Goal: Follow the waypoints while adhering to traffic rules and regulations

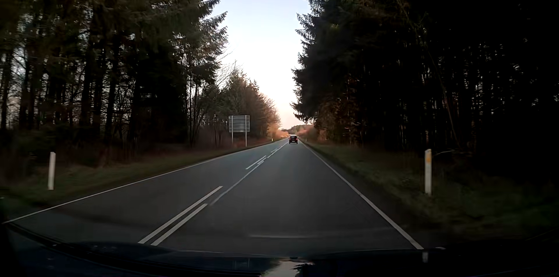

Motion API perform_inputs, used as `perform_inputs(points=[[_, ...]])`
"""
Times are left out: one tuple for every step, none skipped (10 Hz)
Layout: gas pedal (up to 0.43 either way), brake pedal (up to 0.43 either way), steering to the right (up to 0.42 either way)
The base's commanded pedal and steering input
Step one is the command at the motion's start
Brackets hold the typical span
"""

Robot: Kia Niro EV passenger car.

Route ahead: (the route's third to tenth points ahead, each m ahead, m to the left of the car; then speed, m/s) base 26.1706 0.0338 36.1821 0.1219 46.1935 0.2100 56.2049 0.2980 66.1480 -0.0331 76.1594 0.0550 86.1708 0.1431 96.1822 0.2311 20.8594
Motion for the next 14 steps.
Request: perform_inputs(points=[[0.260, 0.000, 0.001], [0.260, 0.000, 0.000], [0.260, 0.000, 0.000], [0.260, 0.000, 0.000], [0.260, 0.000, 0.000], [0.260, 0.000, 0.000], [0.260, 0.000, 0.000], [0.248, 0.000, 0.000], [0.240, 0.000, 0.000], [0.240, 0.000, 0.000], [0.240, 0.000, 0.001], [0.240, 0.000, 0.001], [0.240, 0.000, 0.001], [0.240, 0.000, 0.001]])
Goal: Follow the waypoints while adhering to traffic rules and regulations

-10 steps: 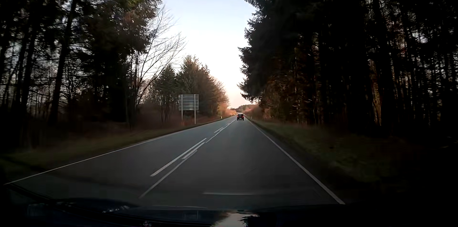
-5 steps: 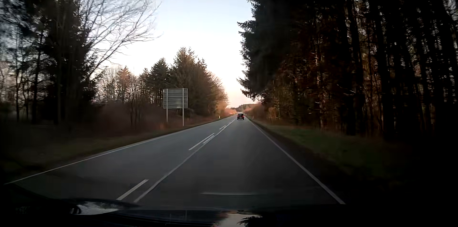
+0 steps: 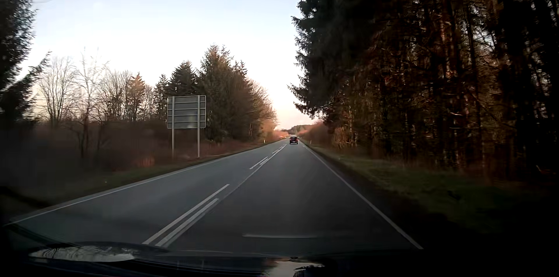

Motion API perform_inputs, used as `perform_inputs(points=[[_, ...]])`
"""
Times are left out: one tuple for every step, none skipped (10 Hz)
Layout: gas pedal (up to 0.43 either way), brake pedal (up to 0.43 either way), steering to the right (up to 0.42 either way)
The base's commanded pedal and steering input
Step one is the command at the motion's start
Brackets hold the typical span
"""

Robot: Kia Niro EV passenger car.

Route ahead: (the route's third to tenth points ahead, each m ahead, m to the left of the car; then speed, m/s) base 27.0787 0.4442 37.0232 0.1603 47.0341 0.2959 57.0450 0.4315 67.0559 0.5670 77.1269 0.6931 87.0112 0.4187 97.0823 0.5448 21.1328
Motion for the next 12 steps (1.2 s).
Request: perform_inputs(points=[[0.240, 0.000, 0.002], [0.220, 0.000, 0.002], [0.220, 0.000, 0.002], [0.197, 0.000, 0.002], [0.189, 0.000, 0.002], [0.189, 0.000, 0.002], [0.189, 0.000, 0.002], [0.189, 0.000, 0.002], [0.189, 0.000, 0.002], [0.189, 0.000, 0.002], [0.189, 0.000, 0.002], [0.189, 0.000, 0.002]])
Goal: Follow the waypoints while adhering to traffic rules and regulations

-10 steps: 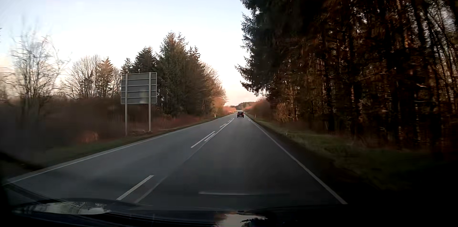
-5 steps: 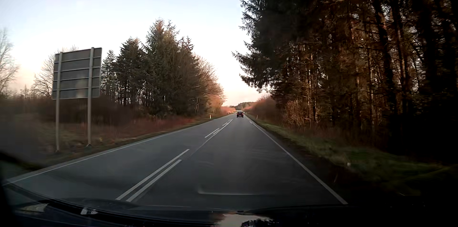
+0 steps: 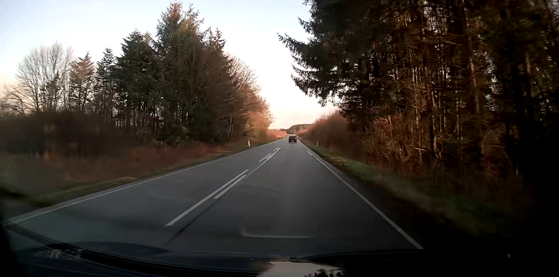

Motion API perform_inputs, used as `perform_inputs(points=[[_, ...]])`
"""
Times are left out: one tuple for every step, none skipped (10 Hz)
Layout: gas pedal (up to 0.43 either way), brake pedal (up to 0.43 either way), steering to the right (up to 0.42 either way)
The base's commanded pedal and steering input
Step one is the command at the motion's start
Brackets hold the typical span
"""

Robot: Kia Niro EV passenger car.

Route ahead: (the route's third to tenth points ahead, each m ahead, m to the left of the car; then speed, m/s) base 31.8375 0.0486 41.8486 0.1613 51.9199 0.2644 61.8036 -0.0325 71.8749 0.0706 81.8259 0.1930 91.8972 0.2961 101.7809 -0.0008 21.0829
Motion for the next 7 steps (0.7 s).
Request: perform_inputs(points=[[0.189, 0.000, 0.002], [0.197, 0.000, 0.001], [0.197, 0.000, 0.002], [0.197, 0.000, 0.001], [0.197, 0.000, 0.002], [0.197, 0.000, 0.001], [0.197, 0.000, -0.001]])
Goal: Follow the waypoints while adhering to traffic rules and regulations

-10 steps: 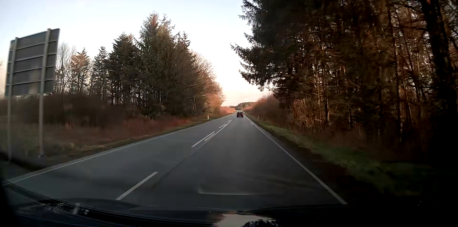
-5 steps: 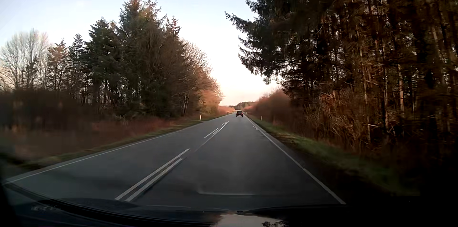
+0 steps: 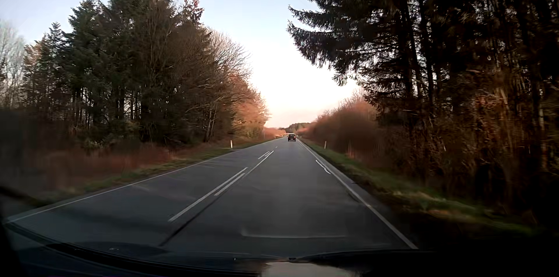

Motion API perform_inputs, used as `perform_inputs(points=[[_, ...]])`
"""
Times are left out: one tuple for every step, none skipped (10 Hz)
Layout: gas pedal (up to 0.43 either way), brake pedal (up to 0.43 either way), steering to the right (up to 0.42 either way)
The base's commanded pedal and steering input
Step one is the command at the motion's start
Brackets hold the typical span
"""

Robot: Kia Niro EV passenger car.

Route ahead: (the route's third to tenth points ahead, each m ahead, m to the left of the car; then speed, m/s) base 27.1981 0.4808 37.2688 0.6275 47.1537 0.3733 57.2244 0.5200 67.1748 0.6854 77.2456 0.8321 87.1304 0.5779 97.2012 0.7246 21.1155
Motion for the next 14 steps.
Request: perform_inputs(points=[[0.197, 0.000, -0.001], [0.197, 0.000, -0.001], [0.197, 0.000, -0.001], [0.197, 0.000, -0.001], [0.197, 0.000, 0.000], [0.197, 0.000, 0.001], [0.197, 0.000, 0.000], [0.209, 0.000, 0.000], [0.220, 0.000, 0.001], [0.220, 0.000, 0.001], [0.220, 0.000, 0.001], [0.220, 0.000, 0.001], [0.220, 0.000, 0.001], [0.220, 0.000, 0.001]])
